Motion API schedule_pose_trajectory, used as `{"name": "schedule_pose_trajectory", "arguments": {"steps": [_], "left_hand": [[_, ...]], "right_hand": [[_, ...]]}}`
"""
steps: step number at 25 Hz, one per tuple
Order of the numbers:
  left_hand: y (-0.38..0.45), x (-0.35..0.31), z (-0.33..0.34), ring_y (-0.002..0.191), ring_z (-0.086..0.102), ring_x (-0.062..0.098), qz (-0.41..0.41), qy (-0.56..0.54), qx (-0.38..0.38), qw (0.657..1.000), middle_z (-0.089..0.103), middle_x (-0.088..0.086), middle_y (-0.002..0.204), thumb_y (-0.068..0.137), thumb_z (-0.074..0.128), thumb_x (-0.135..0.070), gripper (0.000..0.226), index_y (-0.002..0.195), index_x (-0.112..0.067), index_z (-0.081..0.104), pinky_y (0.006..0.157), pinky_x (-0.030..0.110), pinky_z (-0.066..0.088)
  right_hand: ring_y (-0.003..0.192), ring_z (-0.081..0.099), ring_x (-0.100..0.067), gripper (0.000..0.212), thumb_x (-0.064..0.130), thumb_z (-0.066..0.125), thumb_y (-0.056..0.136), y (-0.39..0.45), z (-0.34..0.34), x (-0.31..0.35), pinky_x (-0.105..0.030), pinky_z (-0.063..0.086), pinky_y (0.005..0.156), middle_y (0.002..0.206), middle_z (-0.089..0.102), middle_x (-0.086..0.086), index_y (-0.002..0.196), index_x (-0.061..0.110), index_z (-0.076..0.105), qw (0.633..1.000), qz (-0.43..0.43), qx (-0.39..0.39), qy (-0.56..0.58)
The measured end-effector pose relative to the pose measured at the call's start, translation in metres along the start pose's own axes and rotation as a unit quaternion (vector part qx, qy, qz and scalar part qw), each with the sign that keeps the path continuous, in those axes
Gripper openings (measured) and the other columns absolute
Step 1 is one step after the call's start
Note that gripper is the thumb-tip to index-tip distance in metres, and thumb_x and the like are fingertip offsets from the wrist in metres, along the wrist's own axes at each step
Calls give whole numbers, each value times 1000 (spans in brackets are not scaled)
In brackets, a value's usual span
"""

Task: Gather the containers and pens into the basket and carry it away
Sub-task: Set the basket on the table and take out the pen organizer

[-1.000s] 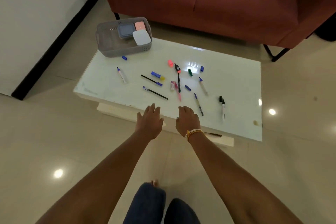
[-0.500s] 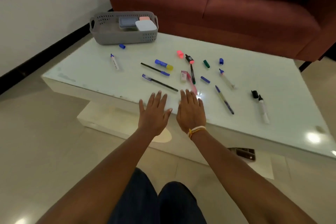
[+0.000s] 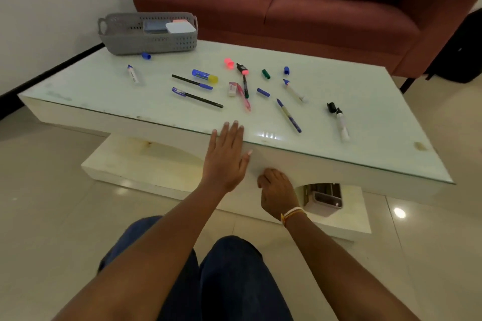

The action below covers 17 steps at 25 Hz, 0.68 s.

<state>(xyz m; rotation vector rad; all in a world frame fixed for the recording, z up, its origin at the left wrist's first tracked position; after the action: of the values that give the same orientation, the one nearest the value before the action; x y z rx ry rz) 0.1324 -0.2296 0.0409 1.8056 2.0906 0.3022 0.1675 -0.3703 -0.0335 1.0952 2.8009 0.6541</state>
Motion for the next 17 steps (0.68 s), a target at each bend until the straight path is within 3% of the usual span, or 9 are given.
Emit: {"name": "schedule_pose_trajectory", "arguments": {"steps": [4,6,8,10,12,13,14,15,17], "left_hand": [[-3,-60,22,146,18,36,61,65,-9,996,20,12,158,92,21,-63,75,152,-17,16,116,57,6],[1,-68,32,143,19,42,42,101,-9,994,21,16,157,84,24,-76,91,152,-17,15,113,63,4],[4,-66,39,141,23,45,33,120,-16,992,24,19,155,78,28,-81,98,150,-17,15,111,65,6],[6,-64,42,139,27,45,30,126,-23,991,29,20,152,77,31,-81,98,149,-16,17,110,67,10],[7,-64,44,138,29,46,29,124,-30,991,31,21,150,78,33,-79,95,146,-15,20,110,67,10],[7,-64,45,137,29,46,29,120,-34,992,32,21,150,79,34,-78,93,145,-15,21,110,67,9],[9,-63,47,137,29,46,32,115,-40,992,32,21,150,79,36,-76,91,145,-15,22,110,67,9],[10,-62,49,137,29,46,34,111,-45,992,32,21,149,80,37,-75,89,144,-15,23,110,66,9],[11,-60,51,137,29,46,36,107,-58,992,32,21,149,81,39,-72,86,143,-15,23,110,66,8]], "right_hand": [[78,60,-33,11,3,64,61,-54,11,-57,-36,51,65,84,62,-12,72,6,62,983,174,34,45],[82,60,-33,9,6,61,70,-79,12,-91,-37,51,66,89,62,-14,79,5,62,940,324,-3,107],[88,62,-36,14,14,56,79,-98,11,-121,-39,53,70,95,61,-14,91,7,57,830,514,-76,204],[98,62,-41,33,23,55,87,-110,18,-141,-46,53,82,111,60,-19,113,5,48,670,674,-111,289],[94,61,-41,49,27,57,91,-113,31,-149,-47,53,85,126,53,-23,127,3,36,491,758,-111,415],[89,58,-37,44,24,56,93,-111,40,-152,-45,53,79,130,49,-24,126,4,36,424,757,-104,486],[90,52,-33,31,18,50,96,-107,43,-151,-41,53,70,133,45,-24,121,4,39,401,738,-86,536],[94,49,-30,24,14,44,99,-105,47,-150,-36,51,63,133,44,-24,120,4,41,402,721,-62,561],[95,55,-26,37,12,48,97,-107,55,-151,-27,51,51,128,52,-20,132,3,40,412,720,-43,556]]}}
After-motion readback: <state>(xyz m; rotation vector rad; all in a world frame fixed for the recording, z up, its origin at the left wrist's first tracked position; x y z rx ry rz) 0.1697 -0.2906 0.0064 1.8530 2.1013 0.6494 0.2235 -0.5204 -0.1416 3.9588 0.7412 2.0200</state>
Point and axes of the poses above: each hand's wrist, its own y-axis towards the middle knuckle, its own z-axis out of the palm, x = y × z, the point moved 5 cm from there along y, towards the middle knuckle
